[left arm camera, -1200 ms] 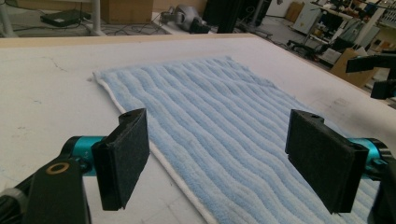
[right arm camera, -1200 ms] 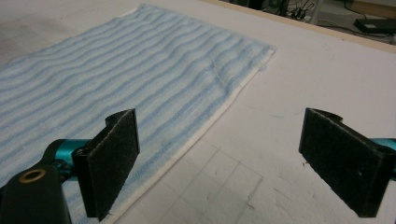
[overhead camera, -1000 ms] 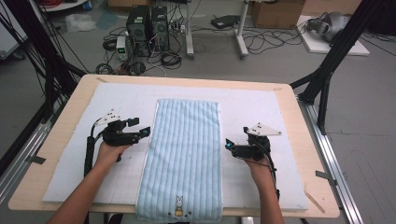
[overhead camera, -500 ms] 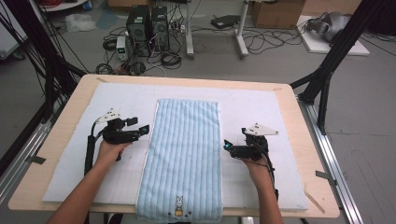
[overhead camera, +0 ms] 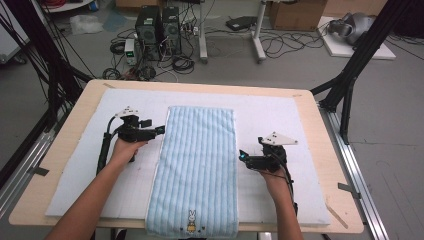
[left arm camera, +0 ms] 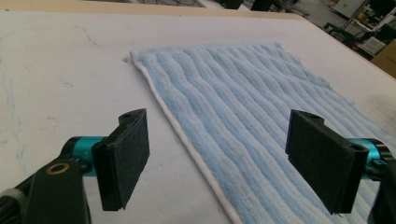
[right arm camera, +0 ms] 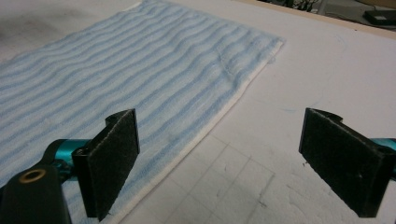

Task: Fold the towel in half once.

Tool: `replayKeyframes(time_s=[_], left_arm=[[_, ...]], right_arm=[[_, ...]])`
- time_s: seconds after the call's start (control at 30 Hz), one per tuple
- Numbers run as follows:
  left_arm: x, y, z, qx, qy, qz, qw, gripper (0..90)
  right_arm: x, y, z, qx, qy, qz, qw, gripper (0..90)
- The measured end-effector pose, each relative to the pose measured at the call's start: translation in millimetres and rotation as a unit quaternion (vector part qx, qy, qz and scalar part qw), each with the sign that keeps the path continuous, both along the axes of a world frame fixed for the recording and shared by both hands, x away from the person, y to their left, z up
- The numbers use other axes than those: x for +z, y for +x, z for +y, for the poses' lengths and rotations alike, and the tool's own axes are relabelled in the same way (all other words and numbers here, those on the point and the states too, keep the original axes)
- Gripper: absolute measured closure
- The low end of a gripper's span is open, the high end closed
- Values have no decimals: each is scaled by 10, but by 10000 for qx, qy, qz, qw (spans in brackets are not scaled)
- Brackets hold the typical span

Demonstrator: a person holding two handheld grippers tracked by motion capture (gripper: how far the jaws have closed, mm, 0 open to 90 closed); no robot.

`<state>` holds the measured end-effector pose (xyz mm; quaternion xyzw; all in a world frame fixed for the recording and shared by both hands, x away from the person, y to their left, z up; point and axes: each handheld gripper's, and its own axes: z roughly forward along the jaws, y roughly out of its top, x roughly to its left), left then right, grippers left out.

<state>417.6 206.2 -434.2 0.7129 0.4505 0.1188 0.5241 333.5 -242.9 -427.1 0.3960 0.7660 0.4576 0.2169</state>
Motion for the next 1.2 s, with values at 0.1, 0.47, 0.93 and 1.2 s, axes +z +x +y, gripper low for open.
replayKeyframes(time_s=[0.1, 0.47, 0.93, 1.2], left_arm=[[-13, 73, -59, -25, 121, 114, 9999, 221], [-141, 246, -303, 125, 907, 354, 9952, 302], [-162, 212, -411, -55, 1570, 52, 9876, 659], [-166, 215, -396, -207, 1283, 130, 9914, 864]], right_arm=[[-6, -1, 7, 3, 25, 33, 10000, 116], [-16, 3, 5, -13, 53, 76, 10000, 116], [-21, 141, 163, -281, -200, 302, 9990, 116], [-98, 602, 363, -465, -134, 955, 9942, 318]])
